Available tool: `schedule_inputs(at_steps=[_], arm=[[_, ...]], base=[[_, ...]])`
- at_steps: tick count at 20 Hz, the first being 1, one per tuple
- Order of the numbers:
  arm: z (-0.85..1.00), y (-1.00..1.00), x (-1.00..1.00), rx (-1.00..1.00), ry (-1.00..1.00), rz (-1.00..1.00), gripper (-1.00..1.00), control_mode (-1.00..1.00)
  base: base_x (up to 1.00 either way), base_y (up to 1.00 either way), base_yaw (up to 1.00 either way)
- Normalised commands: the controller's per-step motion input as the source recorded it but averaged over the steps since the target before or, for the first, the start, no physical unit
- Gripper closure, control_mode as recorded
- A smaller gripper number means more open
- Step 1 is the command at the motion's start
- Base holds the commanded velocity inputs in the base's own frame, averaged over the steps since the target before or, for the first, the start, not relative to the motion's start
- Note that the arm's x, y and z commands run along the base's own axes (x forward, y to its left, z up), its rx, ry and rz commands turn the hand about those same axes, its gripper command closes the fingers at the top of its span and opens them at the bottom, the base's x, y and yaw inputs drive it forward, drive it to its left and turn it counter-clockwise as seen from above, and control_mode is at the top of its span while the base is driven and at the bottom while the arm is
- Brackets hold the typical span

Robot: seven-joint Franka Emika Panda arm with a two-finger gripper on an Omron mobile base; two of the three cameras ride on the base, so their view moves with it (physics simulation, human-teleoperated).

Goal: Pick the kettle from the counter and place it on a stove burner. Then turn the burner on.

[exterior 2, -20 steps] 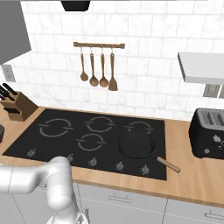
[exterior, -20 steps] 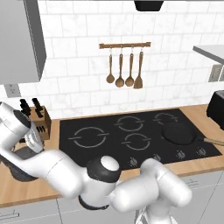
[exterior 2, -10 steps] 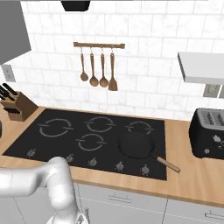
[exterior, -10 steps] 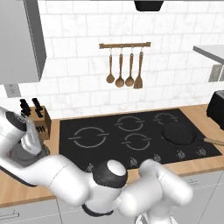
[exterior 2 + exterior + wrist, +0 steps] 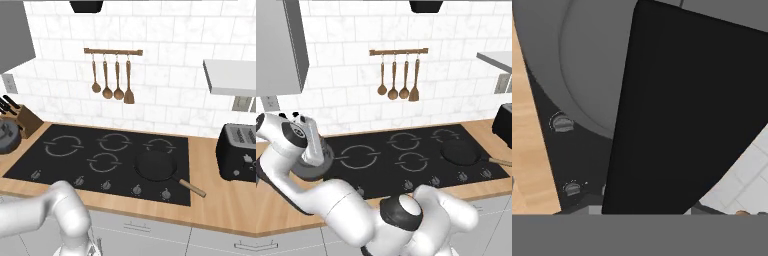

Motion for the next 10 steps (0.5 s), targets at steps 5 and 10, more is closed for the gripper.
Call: schedule_inputs(at_steps=[5,10], arm=[[0.21,-0.87,0.68,0.00,0.03,-0.15,1.00,-1.00],[0.06,-0.92,0.57,0.02,0.16,-0.08,1.00,-1.00]], base=[[0.00,0.00,0.00],[0.00,0.00,0.00]])
